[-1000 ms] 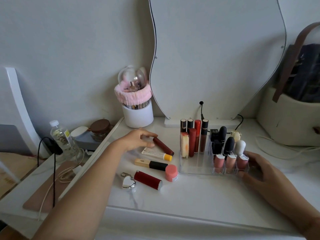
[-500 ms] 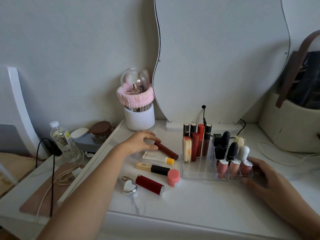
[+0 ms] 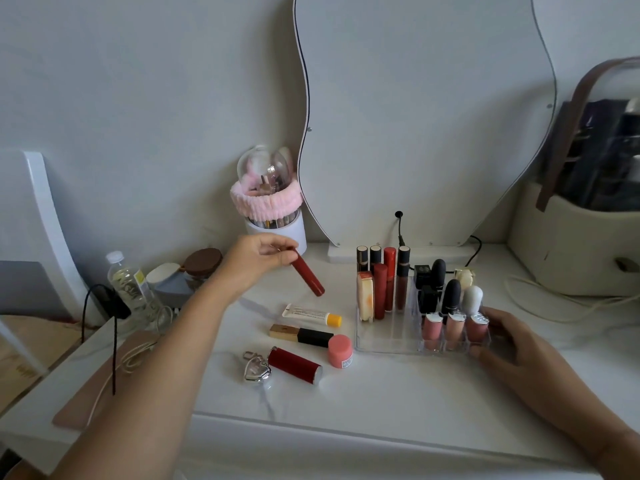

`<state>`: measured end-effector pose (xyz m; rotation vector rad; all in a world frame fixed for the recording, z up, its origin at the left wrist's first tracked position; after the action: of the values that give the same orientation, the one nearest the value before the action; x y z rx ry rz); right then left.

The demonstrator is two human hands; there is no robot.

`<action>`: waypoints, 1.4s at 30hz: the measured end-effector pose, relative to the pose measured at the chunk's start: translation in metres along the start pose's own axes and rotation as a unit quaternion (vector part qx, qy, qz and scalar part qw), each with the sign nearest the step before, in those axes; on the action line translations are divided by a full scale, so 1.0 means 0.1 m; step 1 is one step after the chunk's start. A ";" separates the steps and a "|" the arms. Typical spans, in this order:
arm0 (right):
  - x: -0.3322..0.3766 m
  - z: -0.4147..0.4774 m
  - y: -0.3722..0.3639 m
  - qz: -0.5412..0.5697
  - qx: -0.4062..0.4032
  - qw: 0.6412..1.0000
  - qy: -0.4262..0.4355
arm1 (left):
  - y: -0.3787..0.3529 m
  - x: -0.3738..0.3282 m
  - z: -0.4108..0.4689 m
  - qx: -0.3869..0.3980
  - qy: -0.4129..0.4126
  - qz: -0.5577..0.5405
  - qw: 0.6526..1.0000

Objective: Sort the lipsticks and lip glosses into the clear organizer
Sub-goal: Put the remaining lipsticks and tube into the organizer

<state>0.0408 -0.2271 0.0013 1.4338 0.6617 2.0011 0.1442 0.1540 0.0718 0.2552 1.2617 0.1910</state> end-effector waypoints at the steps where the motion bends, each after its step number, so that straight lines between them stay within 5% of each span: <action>1: -0.01 0.00 0.00 0.001 0.000 1.000 -0.001 | 0.00 -0.13 -0.03 -0.005 -0.018 -0.012 1.000; 6: -0.08 0.02 -0.03 0.002 0.003 1.000 -0.001 | -0.29 -0.80 -0.18 0.026 -0.114 -0.036 0.992; 10: -0.09 0.01 -0.04 0.001 0.001 1.000 0.002 | -0.72 -1.08 -0.19 0.057 -0.167 0.075 0.982; 25: -0.10 0.04 -0.07 0.004 -0.006 1.000 0.005 | -1.44 -0.79 -0.19 0.057 -0.261 0.364 0.892; 37: -0.14 0.03 -0.07 -0.001 -0.005 1.000 0.001 | -1.43 -0.73 -0.13 0.034 -0.260 0.359 0.896; 42: -0.13 0.03 -0.06 0.000 -0.010 1.000 0.001 | -1.18 -0.75 -0.19 0.017 -0.221 0.289 0.931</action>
<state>0.0478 -0.2322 -0.0102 1.4205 0.6400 2.0042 0.1044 0.0211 0.1005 0.6618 0.7147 0.5845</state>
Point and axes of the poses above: each hand's wrist, its own z-axis towards the middle knuckle, its own y-axis out of the back of the hand, x = y × z, the point moved 2 cm from there along z, towards the middle knuckle, and after that the axes turned 4 degrees about -z, right-handed, at the moved point
